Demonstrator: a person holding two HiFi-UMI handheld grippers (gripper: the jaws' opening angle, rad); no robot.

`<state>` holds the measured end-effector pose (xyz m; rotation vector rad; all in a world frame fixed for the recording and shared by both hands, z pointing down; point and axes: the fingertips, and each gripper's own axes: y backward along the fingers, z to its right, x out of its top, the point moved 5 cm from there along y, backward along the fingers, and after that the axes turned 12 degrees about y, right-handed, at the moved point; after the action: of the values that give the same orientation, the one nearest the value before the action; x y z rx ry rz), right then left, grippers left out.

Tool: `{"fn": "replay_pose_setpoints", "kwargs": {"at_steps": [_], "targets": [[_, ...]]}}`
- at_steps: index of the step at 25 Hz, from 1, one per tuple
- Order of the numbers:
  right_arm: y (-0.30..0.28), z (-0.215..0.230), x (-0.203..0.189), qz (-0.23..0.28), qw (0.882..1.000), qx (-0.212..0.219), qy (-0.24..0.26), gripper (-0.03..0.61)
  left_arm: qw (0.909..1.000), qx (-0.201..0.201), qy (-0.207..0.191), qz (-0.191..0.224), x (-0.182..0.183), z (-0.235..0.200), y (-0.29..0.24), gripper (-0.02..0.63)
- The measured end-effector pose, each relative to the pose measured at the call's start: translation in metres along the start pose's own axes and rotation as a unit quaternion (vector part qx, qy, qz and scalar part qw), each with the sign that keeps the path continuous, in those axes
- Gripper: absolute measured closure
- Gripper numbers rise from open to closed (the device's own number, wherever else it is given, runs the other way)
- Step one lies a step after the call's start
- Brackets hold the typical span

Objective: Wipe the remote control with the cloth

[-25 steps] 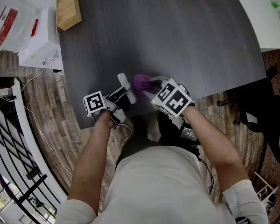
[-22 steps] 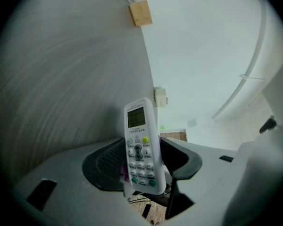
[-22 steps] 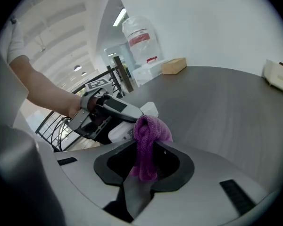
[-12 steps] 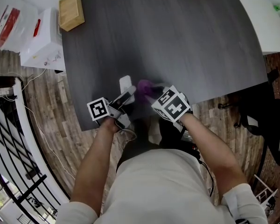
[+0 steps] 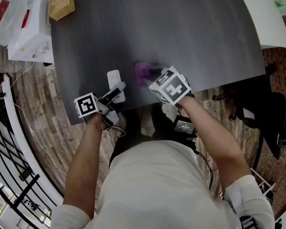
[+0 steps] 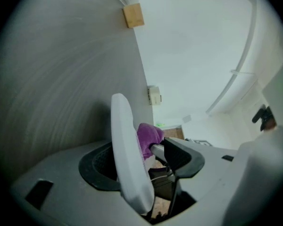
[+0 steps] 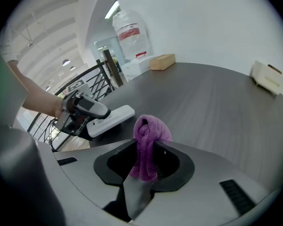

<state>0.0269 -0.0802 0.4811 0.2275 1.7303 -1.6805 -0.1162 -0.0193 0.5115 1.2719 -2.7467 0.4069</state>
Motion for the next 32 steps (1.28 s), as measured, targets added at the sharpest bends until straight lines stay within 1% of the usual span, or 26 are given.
{"fn": "replay_pose_setpoints", "kwargs": {"at_steps": [1,2,3,4,5,6,7,8,9,10,11,12,13,14,15,16,17,19,22,24,25,27,29,30,32], "targets": [[0.002,0.003,-0.001,0.001,1.000,-0.002,-0.005,0.471,0.9991,0.026,-0.035,-0.004,0.001,0.001,0.002,0.351],[0.004,0.005,-0.003,0.000,1.000,-0.006,-0.010,0.471,0.9934,0.072,-0.089,-0.015,0.003,0.001,0.005,0.369],[0.006,0.007,-0.005,-0.001,1.000,-0.010,-0.014,0.471,0.9773,0.135,-0.160,-0.031,0.006,0.000,0.007,0.397],[0.008,0.009,-0.008,-0.002,1.000,-0.013,-0.017,0.471,0.9476,0.208,-0.237,-0.049,0.009,-0.001,0.009,0.435],[0.010,0.010,-0.010,-0.003,1.000,-0.016,-0.020,0.471,0.9067,0.278,-0.310,-0.064,0.012,-0.001,0.011,0.465],[0.011,0.010,-0.011,-0.003,1.000,-0.019,-0.023,0.472,0.8613,0.335,-0.374,-0.077,0.016,0.000,0.011,0.490],[0.011,0.009,-0.012,-0.001,0.999,-0.020,-0.025,0.472,0.8185,0.378,-0.424,-0.088,0.019,0.002,0.010,0.492],[0.010,0.008,-0.013,0.000,0.999,-0.020,-0.026,0.471,0.7827,0.407,-0.461,-0.098,0.020,0.002,0.008,0.494],[0.010,0.006,-0.014,0.001,0.999,-0.019,-0.027,0.471,0.7546,0.428,-0.486,-0.108,0.020,0.002,0.005,0.494],[0.010,0.005,-0.016,0.002,0.999,-0.019,-0.027,0.471,0.7332,0.441,-0.504,-0.118,0.018,0.000,0.001,0.494],[0.011,0.003,-0.019,0.002,0.999,-0.019,-0.027,0.471,0.7173,0.447,-0.519,-0.129,0.013,-0.002,-0.004,0.494],[0.013,0.002,-0.022,0.002,0.999,-0.020,-0.026,0.471,0.7055,0.447,-0.531,-0.141,0.007,-0.004,-0.009,0.492],[0.014,0.001,-0.023,0.002,0.999,-0.021,-0.026,0.471,0.6967,0.445,-0.542,-0.153,0.000,-0.004,-0.014,0.492],[0.015,0.000,-0.024,0.002,0.999,-0.021,-0.026,0.471,0.6899,0.441,-0.550,-0.163,-0.006,-0.004,-0.017,0.485],[0.016,-0.001,-0.024,0.002,0.999,-0.021,-0.026,0.471,0.6854,0.437,-0.557,-0.170,-0.011,-0.004,-0.018,0.479],[0.015,-0.002,-0.024,0.003,0.999,-0.020,-0.027,0.471,0.6834,0.434,-0.560,-0.177,-0.014,-0.004,-0.018,0.467],[0.015,-0.003,-0.025,0.003,0.999,-0.019,-0.027,0.471,0.6832,0.431,-0.561,-0.182,-0.017,-0.004,-0.018,0.450],[0.014,-0.005,-0.026,0.004,0.999,-0.017,-0.029,0.471,0.6865,0.428,-0.557,-0.189,-0.022,-0.005,-0.018,0.420],[0.015,-0.005,-0.028,0.005,0.999,-0.014,-0.040,0.471,0.6942,0.423,-0.548,-0.197,-0.028,-0.005,-0.016,0.393],[0.016,-0.007,-0.027,0.008,0.998,-0.010,-0.057,0.471,0.6980,0.417,-0.545,-0.203,-0.032,-0.004,-0.010,0.383],[0.017,-0.010,-0.027,0.011,0.997,-0.004,-0.071,0.471,0.7012,0.414,-0.543,-0.205,-0.034,-0.003,-0.006,0.382],[0.018,-0.019,-0.028,0.016,0.994,0.013,-0.110,0.471,0.7127,0.404,-0.536,-0.205,-0.037,0.000,0.003,0.379],[0.014,-0.034,-0.030,0.016,0.988,0.038,-0.151,0.471,0.7289,0.394,-0.522,-0.202,-0.036,0.000,0.014,0.379],[0.010,-0.043,-0.031,0.014,0.985,0.051,-0.165,0.471,0.7394,0.390,-0.511,-0.201,-0.035,-0.001,0.019,0.379],[-0.001,-0.055,-0.029,0.008,0.982,0.064,-0.175,0.471,0.7635,0.378,-0.482,-0.205,-0.034,-0.008,0.026,0.379]]}}
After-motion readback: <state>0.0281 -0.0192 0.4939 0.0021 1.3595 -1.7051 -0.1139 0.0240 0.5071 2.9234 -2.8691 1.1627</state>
